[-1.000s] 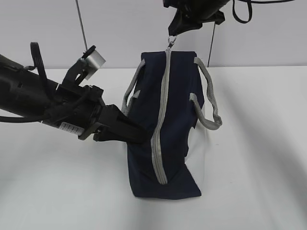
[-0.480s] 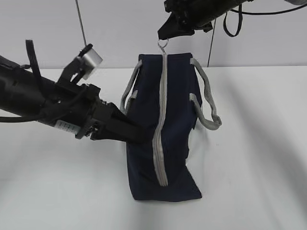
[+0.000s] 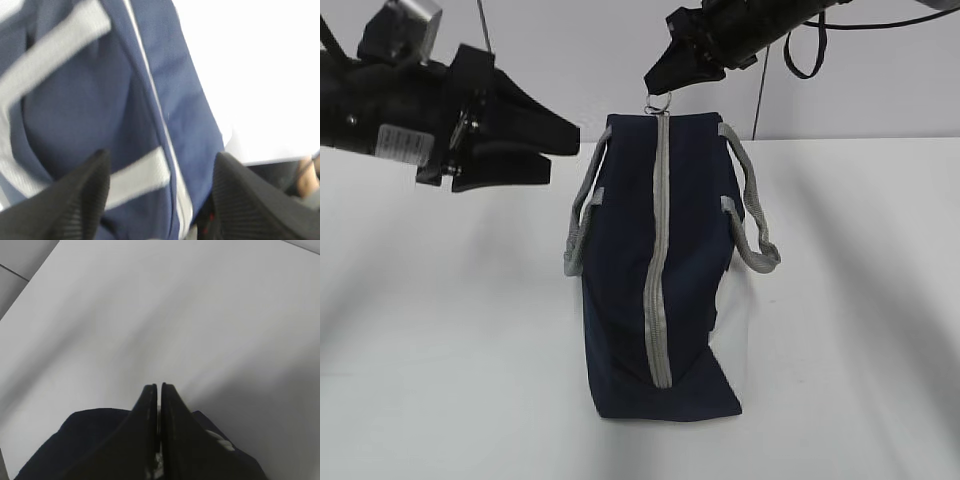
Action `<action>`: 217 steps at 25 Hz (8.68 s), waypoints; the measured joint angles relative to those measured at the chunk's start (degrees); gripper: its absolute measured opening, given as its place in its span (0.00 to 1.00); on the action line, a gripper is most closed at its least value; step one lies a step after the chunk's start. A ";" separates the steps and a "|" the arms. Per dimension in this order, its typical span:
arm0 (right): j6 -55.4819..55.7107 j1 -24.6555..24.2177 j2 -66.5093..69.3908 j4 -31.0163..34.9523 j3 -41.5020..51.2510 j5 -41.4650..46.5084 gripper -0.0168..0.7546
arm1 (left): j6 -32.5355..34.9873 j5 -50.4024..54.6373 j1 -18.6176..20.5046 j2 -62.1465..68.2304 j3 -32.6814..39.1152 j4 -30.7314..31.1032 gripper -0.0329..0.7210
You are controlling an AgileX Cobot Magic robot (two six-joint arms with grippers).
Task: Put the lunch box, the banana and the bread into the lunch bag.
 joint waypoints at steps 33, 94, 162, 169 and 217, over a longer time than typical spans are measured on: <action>-15.31 -0.02 0.00 -2.87 0.00 -0.03 0.00 | -29.17 -5.73 -8.10 26.35 -38.71 25.70 0.08; -41.52 -3.41 9.41 16.44 -0.02 -0.60 0.00 | -27.30 -2.00 -6.58 26.35 -38.87 25.39 0.54; -41.67 -3.94 10.22 13.36 -0.24 -3.87 0.00 | -38.21 9.95 -5.50 38.22 -56.24 21.80 0.05; -40.99 -4.21 10.22 10.11 -0.24 -0.65 0.00 | -37.30 10.65 -5.50 38.24 -56.24 21.37 0.05; 5.92 -8.99 9.89 7.60 -8.88 0.57 0.63 | -37.56 9.53 -5.98 29.97 -56.26 38.81 0.64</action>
